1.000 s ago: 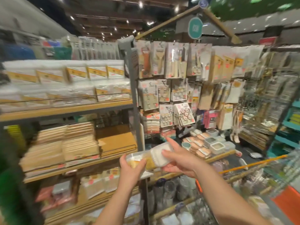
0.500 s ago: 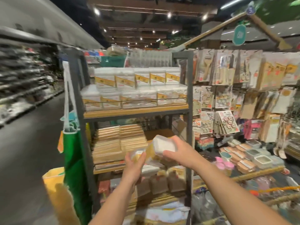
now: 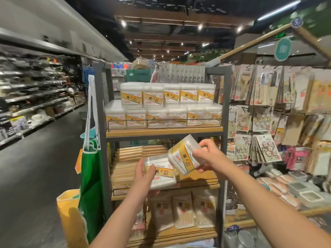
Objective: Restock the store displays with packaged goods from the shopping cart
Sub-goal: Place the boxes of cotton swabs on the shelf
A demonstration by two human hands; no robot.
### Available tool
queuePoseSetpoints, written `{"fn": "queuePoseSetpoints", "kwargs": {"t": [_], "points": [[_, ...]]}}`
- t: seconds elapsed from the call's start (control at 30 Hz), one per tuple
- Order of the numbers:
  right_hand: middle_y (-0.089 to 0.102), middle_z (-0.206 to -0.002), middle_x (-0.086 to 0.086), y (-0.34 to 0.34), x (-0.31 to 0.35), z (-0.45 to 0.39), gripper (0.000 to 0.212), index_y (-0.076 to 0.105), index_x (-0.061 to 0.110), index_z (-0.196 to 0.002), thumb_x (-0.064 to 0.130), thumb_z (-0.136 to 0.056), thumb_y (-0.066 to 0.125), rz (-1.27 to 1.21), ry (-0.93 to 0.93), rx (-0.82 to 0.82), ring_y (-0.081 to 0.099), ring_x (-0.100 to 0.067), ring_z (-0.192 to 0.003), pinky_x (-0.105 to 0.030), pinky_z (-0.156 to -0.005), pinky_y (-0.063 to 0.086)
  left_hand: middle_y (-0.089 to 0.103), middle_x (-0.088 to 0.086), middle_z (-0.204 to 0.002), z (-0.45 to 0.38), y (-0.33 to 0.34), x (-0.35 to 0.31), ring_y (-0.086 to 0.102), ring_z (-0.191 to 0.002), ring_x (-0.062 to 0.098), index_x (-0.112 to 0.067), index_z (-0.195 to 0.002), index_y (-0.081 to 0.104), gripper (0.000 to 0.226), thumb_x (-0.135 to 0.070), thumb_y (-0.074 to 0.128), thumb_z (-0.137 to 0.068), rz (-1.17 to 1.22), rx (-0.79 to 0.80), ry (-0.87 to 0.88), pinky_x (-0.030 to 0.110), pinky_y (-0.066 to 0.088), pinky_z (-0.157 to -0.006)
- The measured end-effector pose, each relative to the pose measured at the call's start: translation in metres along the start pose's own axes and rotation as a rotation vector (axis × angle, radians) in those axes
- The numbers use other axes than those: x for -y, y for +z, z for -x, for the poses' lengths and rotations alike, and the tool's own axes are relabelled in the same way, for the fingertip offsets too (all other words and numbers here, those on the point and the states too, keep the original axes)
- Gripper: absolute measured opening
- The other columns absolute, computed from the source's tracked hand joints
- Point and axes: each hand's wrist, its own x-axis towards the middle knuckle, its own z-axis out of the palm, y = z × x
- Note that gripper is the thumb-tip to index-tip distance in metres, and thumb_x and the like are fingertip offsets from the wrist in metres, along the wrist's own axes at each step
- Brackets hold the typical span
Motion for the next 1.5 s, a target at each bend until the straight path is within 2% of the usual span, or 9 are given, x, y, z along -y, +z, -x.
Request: {"fn": "queuePoseSetpoints", "kwargs": {"t": [0.27,0.43,0.7,0.8,0.9,1.07,1.13,1.27,1.5], "points": [[0.068,-0.104,-0.009,-0.066,0.036,-0.045,0.029,0.053,0.019,-0.115,0.031,-0.092,0.066,0.068,-0.125,0.007,0.062,-0.019,-0.062,-0.025,-0.044,0.049,0.046,0.002,-0.148,-0.035,0.032,-0.035,0.050,-0.131,0.021,-0.056,-0.140,0.030,0.092,-0.069,0.072,-0.060,-0.007,-0.045,0.119,0.053,0.049,-0.100],[0.064,-0.101,0.000,-0.095,0.072,-0.083,0.031,0.055,0.020,-0.114,0.035,-0.090,0.068,0.141,-0.274,-0.059,0.059,-0.013,-0.063,-0.023,-0.045,0.046,0.071,0.006,-0.110,-0.049,0.057,-0.069,0.068,-0.098,0.020,-0.022,-0.128,0.053,0.031,-0.029,0.056,-0.098,0.147,-0.140,0.148,0.037,0.054,-0.073],[0.061,-0.097,0.000,-0.101,0.115,-0.156,0.063,0.047,0.013,-0.134,0.043,-0.085,0.072,0.154,-0.375,-0.076,0.062,-0.017,-0.070,-0.034,-0.060,0.055,0.070,0.007,-0.111,-0.052,0.076,-0.116,0.065,-0.100,0.024,-0.025,-0.108,0.055,0.012,-0.032,0.053,-0.098,0.238,-0.250,0.231,0.036,0.050,-0.071],[0.063,-0.104,-0.006,-0.086,0.122,-0.178,0.068,0.046,0.012,-0.135,0.043,-0.081,0.076,0.159,-0.370,-0.051,0.059,-0.017,-0.067,-0.029,-0.053,0.048,0.068,0.006,-0.119,-0.056,0.072,-0.122,0.067,-0.106,0.024,-0.022,-0.131,0.050,0.051,-0.043,0.067,-0.087,0.237,-0.281,0.278,0.044,0.057,-0.082],[0.063,-0.118,-0.008,-0.072,0.125,-0.192,0.076,0.045,0.013,-0.138,0.044,-0.076,0.077,0.177,-0.373,-0.026,0.065,-0.025,-0.093,-0.037,-0.074,0.053,0.058,0.007,-0.137,-0.059,0.059,-0.124,0.063,-0.115,0.028,-0.029,-0.139,0.046,0.094,-0.062,0.082,-0.058,0.225,-0.314,0.311,0.055,0.052,-0.096],[0.058,-0.122,-0.004,-0.060,0.127,-0.208,0.082,0.040,0.015,-0.142,0.040,-0.074,0.077,0.153,-0.360,0.005,0.065,-0.027,-0.102,-0.042,-0.091,0.054,0.050,0.008,-0.145,-0.066,0.044,-0.126,0.057,-0.124,0.032,-0.029,-0.143,0.044,0.104,-0.064,0.085,-0.053,0.223,-0.289,0.281,0.050,0.054,-0.088],[0.050,-0.123,0.000,-0.058,0.125,-0.214,0.075,0.038,0.013,-0.145,0.030,-0.083,0.077,0.136,-0.366,0.000,0.056,-0.019,-0.103,-0.031,-0.088,0.047,0.054,0.010,-0.142,-0.066,0.042,-0.128,0.058,-0.123,0.032,-0.026,-0.142,0.045,0.095,-0.060,0.083,-0.062,0.206,-0.282,0.271,0.047,0.055,-0.083],[0.053,-0.123,-0.003,-0.052,0.115,-0.222,0.069,0.040,0.012,-0.141,0.021,-0.083,0.078,-0.011,-0.297,0.028,0.056,-0.014,-0.090,-0.027,-0.075,0.048,0.073,0.007,-0.107,-0.068,0.049,-0.132,0.070,-0.092,0.021,-0.018,-0.115,0.061,0.022,-0.028,0.057,-0.096,0.252,-0.228,0.284,0.034,0.054,-0.066],[0.057,-0.123,-0.003,-0.066,0.100,-0.217,0.045,0.053,0.016,-0.124,0.034,-0.088,0.071,-0.137,-0.301,-0.090,0.061,-0.021,-0.102,-0.038,-0.085,0.057,0.073,0.007,-0.103,-0.090,0.068,-0.148,0.071,-0.088,0.019,-0.014,-0.117,0.060,0.026,-0.030,0.054,-0.098,0.226,-0.171,0.302,0.032,0.057,-0.063]]}}
